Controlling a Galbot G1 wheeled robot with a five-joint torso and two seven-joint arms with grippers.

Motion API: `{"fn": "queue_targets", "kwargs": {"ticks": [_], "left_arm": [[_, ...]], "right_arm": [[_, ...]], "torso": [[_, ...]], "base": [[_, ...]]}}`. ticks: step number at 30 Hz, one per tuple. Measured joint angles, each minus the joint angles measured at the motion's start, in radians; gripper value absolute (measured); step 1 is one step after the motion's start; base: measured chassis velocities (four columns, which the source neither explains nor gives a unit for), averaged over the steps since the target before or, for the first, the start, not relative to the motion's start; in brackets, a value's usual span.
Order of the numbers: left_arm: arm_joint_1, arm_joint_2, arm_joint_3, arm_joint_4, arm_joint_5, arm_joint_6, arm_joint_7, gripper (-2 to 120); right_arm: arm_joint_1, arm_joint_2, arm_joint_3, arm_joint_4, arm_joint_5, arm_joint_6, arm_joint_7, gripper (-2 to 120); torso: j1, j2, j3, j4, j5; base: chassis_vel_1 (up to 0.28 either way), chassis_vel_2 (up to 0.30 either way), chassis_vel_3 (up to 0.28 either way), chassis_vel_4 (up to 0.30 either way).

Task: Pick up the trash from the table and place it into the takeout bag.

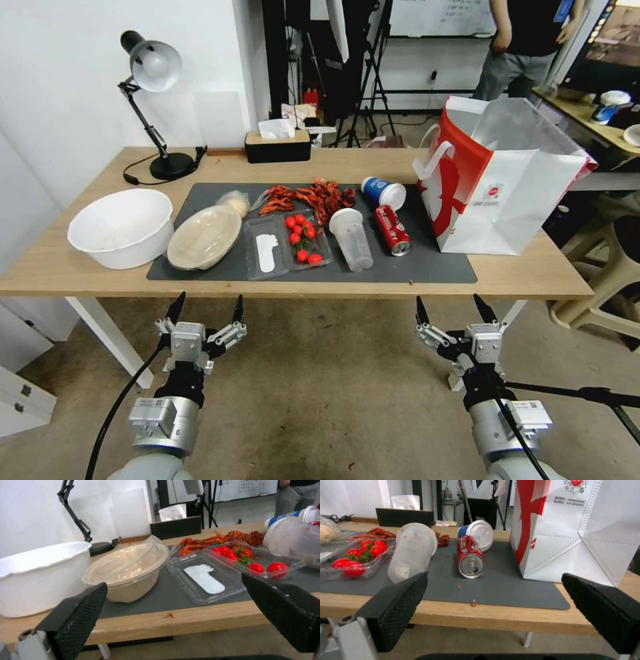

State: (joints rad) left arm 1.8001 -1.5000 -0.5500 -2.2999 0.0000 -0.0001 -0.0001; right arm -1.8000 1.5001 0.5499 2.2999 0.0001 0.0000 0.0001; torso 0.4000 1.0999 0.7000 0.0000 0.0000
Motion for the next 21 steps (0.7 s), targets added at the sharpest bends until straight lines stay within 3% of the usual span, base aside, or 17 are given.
{"fn": "queue_targets", "kwargs": {"ticks": [21], "left_arm": [[0.000, 0.000, 0.000, 0.000, 0.000, 0.001, 0.000, 100]], "right_arm": [[0.000, 0.000, 0.000, 0.000, 0.000, 0.000, 0.000, 100]], "torso": [[0.000, 0.000, 0.000, 0.0000, 0.0000]], "base": [[0.000, 0.000, 0.000, 0.000]]}}
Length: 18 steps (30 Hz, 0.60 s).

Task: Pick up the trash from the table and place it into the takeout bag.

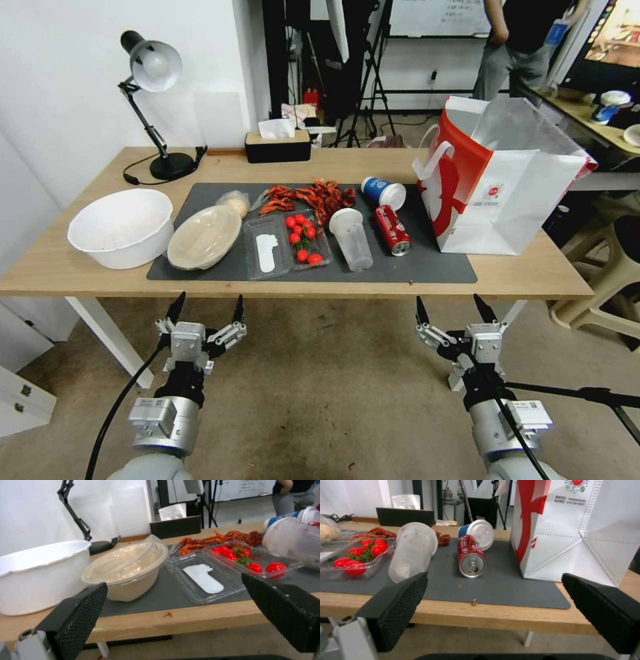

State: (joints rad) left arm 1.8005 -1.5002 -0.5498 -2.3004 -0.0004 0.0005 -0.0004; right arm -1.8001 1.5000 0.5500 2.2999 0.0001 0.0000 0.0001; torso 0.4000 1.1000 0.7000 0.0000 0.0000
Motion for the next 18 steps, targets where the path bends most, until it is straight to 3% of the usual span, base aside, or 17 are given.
{"fn": "queue_targets", "kwargs": {"ticks": [5, 7, 8, 9, 12, 15, 18], "left_arm": [[0.008, -0.004, 0.007, -0.010, -0.006, 0.009, -0.004, 100], [0.037, -0.022, 0.035, -0.050, -0.034, 0.047, -0.021, 100], [0.085, -0.052, 0.080, -0.116, -0.078, 0.108, -0.049, 100], [0.085, -0.052, 0.080, -0.116, -0.078, 0.108, -0.049, 100], [0.167, -0.103, 0.157, -0.199, -0.155, 0.214, -0.096, 100], [0.164, -0.107, 0.162, -0.206, -0.179, 0.221, -0.099, 100], [0.159, -0.107, 0.162, -0.206, -0.185, 0.219, -0.099, 100]], "right_arm": [[-0.002, 0.000, 0.000, 0.004, 0.002, -0.008, -0.004, 100], [-0.005, 0.001, -0.001, 0.010, 0.005, -0.017, -0.009, 100], [-0.010, 0.003, -0.001, 0.022, 0.012, -0.039, -0.021, 100], [-0.010, 0.003, -0.001, 0.022, 0.012, -0.039, -0.021, 100], [-0.045, 0.015, -0.008, 0.099, 0.051, -0.166, -0.094, 100], [-0.070, 0.023, -0.011, 0.156, 0.084, -0.259, -0.150, 100], [-0.063, 0.006, 0.003, 0.155, 0.100, -0.267, -0.164, 100]], "torso": [[0.000, 0.000, 0.000, 0.0000, 0.0000], [0.000, 0.000, 0.000, -0.0003, -0.0007], [0.000, 0.000, 0.000, 0.0004, 0.0005], [0.000, 0.000, 0.000, 0.0004, 0.0005], [0.000, 0.000, 0.000, 0.0003, 0.0003], [0.000, 0.000, 0.000, -0.0004, -0.0005], [0.000, 0.000, 0.000, 0.0001, 0.0002]], "base": [[0.000, 0.000, 0.000, 0.000], [0.000, 0.000, 0.000, 0.000], [0.000, 0.000, 0.000, 0.000], [0.000, 0.000, 0.000, 0.000], [0.000, 0.000, 0.000, 0.000], [0.000, 0.000, 0.000, 0.000], [0.000, 0.000, 0.000, 0.000]]}}
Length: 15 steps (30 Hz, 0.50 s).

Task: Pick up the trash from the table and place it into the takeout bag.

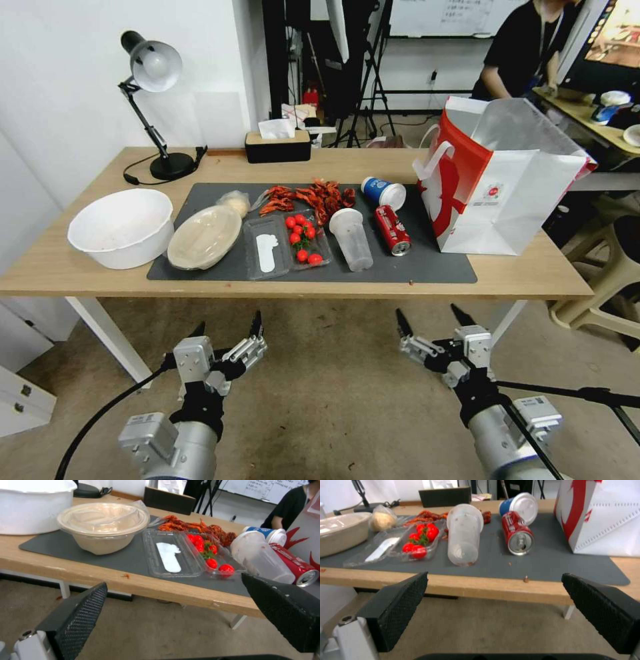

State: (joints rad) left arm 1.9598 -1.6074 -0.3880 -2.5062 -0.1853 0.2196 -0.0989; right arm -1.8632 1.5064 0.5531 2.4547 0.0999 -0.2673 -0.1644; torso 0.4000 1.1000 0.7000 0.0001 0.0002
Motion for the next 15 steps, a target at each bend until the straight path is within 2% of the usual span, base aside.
{"fn": "queue_targets", "kwargs": {"ticks": [13, 15], "left_arm": [[-0.001, -0.001, -0.023, 0.003, 0.005, -0.020, 0.014, 100], [-0.023, -0.001, -0.044, 0.012, 0.039, -0.045, 0.021, 100]], "right_arm": [[0.012, -0.027, 0.005, -0.010, 0.015, 0.011, 0.001, 100], [0.016, -0.033, 0.007, -0.014, 0.024, 0.032, 0.005, 100]], "torso": [[0.000, 0.000, 0.000, 0.0000, -0.0002], [0.000, 0.000, 0.000, -0.0001, -0.0001]], "base": [[0.000, 0.000, 0.000, 0.000], [0.000, 0.000, 0.000, 0.000]]}}
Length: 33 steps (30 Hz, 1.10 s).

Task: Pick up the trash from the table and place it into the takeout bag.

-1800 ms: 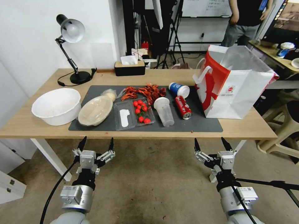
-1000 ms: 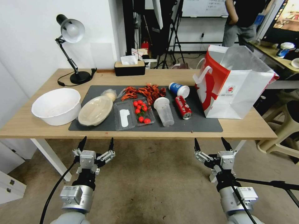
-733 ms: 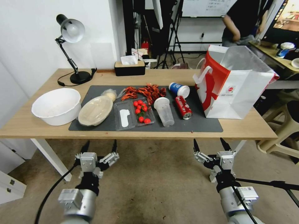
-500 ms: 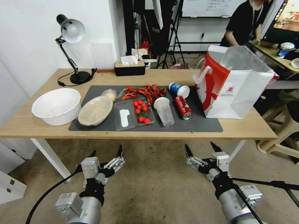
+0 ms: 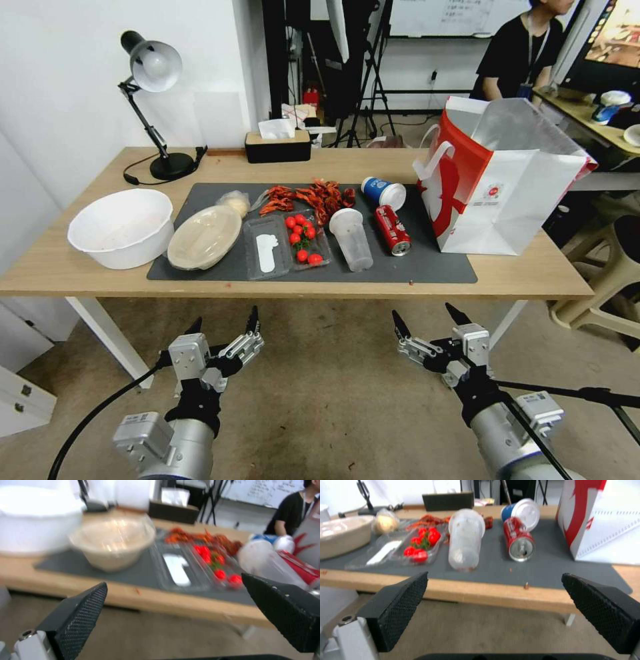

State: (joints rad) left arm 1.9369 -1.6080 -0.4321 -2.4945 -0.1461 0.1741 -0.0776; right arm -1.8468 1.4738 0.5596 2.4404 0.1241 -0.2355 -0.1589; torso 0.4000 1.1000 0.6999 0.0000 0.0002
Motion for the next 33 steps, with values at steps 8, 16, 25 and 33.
{"fn": "queue_targets", "kwargs": {"ticks": [8, 16, 25, 33], "left_arm": [[-0.075, 0.044, -0.057, 0.099, 0.023, -0.061, 0.011, 100], [-0.127, 0.123, -0.040, 0.186, 0.004, -0.077, 0.027, 100], [-0.129, 0.131, -0.052, 0.193, -0.008, -0.098, 0.025, 100], [-0.121, 0.129, -0.050, 0.193, -0.007, -0.107, 0.019, 100]], "right_arm": [[0.078, -0.050, 0.047, -0.048, 0.057, 0.066, 0.011, 100], [0.148, -0.079, 0.122, -0.122, 0.131, 0.120, 0.013, 100], [0.287, -0.142, 0.105, -0.238, 0.163, 0.114, 0.022, 100], [0.436, -0.224, 0.048, -0.372, 0.184, 0.111, 0.050, 100]], "torso": [[0.000, 0.000, 0.000, 0.0003, -0.0002], [0.000, 0.000, 0.000, -0.0003, -0.0003], [0.000, 0.000, 0.000, 0.0000, 0.0000], [0.000, 0.000, 0.000, 0.0001, 0.0000]], "base": [[0.000, 0.000, 0.000, 0.000], [0.000, 0.000, 0.000, 0.000], [0.000, 0.000, 0.000, 0.000], [0.000, 0.000, 0.000, 0.000]]}}
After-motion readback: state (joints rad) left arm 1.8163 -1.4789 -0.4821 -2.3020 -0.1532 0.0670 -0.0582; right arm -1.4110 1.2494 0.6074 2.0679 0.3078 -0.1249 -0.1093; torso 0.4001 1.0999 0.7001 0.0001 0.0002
